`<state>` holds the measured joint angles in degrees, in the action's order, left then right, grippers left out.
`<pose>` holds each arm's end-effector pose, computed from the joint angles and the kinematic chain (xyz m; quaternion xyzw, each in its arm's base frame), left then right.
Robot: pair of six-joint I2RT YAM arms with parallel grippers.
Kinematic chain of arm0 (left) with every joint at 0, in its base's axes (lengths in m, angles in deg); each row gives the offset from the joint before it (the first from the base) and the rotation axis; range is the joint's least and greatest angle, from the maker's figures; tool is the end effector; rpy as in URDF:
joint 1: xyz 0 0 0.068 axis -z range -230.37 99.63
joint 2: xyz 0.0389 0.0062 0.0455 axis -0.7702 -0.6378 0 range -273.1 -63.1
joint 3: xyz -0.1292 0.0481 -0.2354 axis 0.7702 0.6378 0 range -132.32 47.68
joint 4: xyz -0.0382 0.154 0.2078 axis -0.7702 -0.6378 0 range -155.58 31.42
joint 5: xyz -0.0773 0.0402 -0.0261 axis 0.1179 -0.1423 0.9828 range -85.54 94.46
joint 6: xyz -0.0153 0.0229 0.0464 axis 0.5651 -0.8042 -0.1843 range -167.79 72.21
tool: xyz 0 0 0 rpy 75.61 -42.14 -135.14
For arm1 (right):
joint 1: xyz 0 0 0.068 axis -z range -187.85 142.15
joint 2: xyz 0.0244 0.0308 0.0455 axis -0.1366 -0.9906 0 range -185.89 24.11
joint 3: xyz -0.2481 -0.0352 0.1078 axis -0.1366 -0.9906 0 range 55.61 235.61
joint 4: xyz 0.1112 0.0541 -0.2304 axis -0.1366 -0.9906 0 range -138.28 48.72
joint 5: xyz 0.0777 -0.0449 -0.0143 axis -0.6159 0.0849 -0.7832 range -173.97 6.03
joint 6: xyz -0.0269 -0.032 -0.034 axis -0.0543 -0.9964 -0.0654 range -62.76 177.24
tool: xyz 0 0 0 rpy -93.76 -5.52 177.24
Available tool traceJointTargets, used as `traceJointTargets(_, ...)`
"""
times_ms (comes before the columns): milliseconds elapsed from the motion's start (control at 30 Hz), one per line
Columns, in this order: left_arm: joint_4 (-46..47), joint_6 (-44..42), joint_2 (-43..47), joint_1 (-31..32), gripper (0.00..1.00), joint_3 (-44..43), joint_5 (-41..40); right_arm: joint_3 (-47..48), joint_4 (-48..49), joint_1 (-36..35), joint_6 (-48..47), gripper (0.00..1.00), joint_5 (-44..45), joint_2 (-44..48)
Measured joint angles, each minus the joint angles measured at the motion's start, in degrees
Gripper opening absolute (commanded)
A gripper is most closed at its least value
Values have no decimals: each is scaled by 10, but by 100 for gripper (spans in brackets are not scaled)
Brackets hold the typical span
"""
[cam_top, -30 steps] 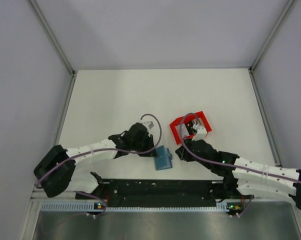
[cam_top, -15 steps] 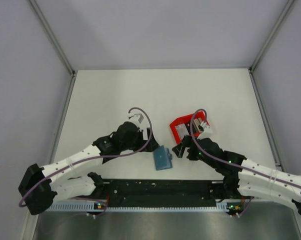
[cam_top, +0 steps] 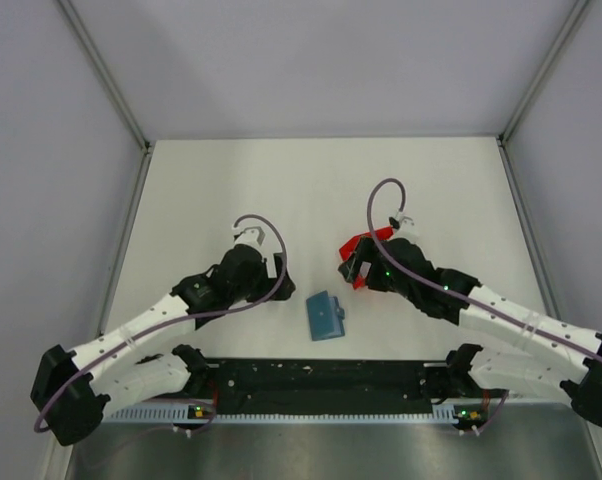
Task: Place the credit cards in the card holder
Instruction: Close the card holder at the center of the board.
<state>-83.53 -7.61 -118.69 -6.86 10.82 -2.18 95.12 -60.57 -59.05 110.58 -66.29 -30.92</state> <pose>0.1488 -0.1355 0.2338 0.0040 0.9182 -0.2222 0.3279 0.1396 0.1563 0.2605 0.0875 0.8743 0.2786 0.3877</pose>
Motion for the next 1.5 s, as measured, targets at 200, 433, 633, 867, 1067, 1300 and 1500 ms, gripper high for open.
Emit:
traceJointTargets(200,27,10,7,0,69,36,-10,27,-32,0,-44,75,-18,-44)
traceJointTargets(433,85,48,-33,1,8,77,26,24,-58,0,-91,59,-52,-42)
traceJointTargets(633,161,45,-108,12,0,87,54,-6,-54,0,-108,55,-81,-47)
traceJointTargets(867,225,43,-136,24,0,87,103,-48,-43,0,-98,56,-92,-58)
traceJointTargets(1067,262,45,-138,41,0,87,122,-55,-29,0,-90,56,-95,-59)
traceJointTargets(1300,264,48,-151,53,0,87,122,-58,-24,0,-85,57,-98,-59)
traceJointTargets(1500,268,51,-156,61,0,87,122,-67,-17,0,-82,57,-99,-59)
